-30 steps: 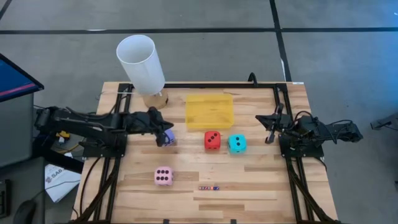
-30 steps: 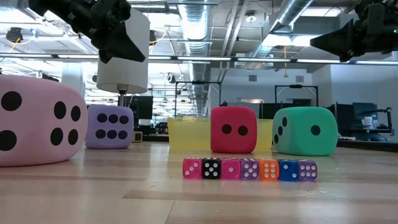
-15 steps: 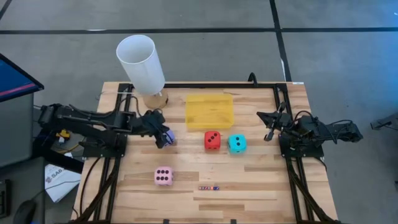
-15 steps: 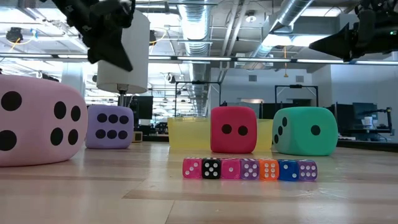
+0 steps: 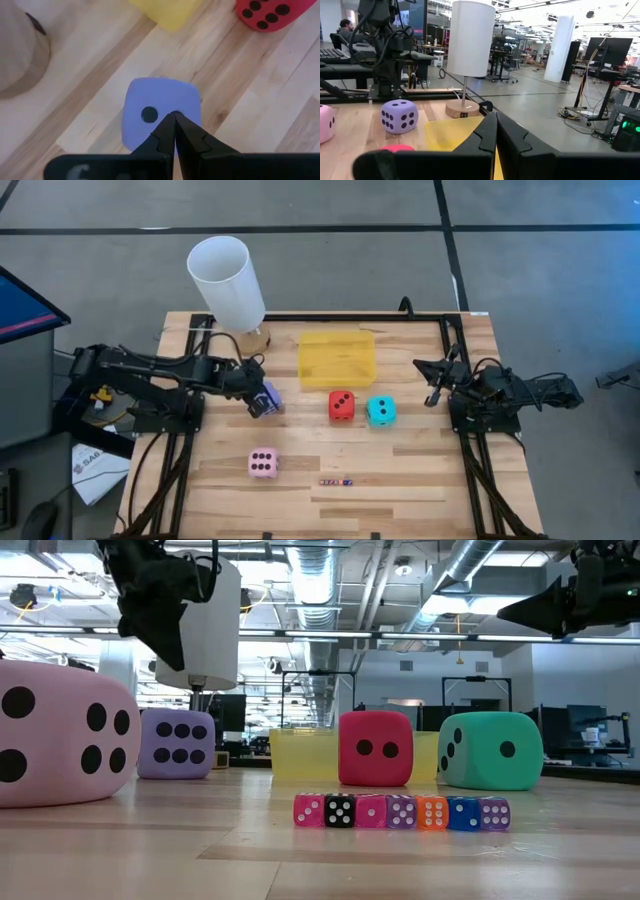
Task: Pick & Place Dice
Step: Put the big purple dice into the yellow bin
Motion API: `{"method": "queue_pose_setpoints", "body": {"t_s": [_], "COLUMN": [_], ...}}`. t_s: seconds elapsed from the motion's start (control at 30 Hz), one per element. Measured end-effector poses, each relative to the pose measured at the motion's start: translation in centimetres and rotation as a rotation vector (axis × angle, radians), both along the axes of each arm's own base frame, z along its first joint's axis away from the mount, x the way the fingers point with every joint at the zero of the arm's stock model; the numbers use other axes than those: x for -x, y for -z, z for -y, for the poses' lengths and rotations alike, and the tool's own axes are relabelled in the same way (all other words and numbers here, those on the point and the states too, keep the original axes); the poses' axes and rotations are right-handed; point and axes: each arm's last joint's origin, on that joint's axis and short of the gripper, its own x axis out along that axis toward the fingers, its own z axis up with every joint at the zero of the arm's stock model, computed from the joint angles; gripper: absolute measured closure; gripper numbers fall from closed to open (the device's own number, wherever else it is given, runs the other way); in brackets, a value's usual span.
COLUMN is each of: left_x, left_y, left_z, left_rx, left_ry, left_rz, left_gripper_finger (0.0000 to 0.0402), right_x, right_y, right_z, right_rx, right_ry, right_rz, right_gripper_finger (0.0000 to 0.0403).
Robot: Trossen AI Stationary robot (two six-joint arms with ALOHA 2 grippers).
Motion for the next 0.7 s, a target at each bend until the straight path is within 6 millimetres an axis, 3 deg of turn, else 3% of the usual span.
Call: {"method": "queue_pose_setpoints", "body": {"t_s": [0.37, 0.7], "left_x": [-0.06, -0.06], "left_y": [-0.03, -0.04], "left_z": [0.0, 0.0], "left_rx": [-0.009, -0.01], "left_ry": [0.022, 0.024], "left_rz": [0.0, 0.0], "left_gripper_finger": [0.0378, 0.0242], "right_x": [0.01, 0.01], "right_y": [0.01, 0.01], "right_z": [0.01, 0.01], "right_rx": [-0.001, -0.002], "right_ry": [0.003, 0.004], "right_rz": [0.0, 0.001], "right_gripper_finger": [0.04, 0.04]}}
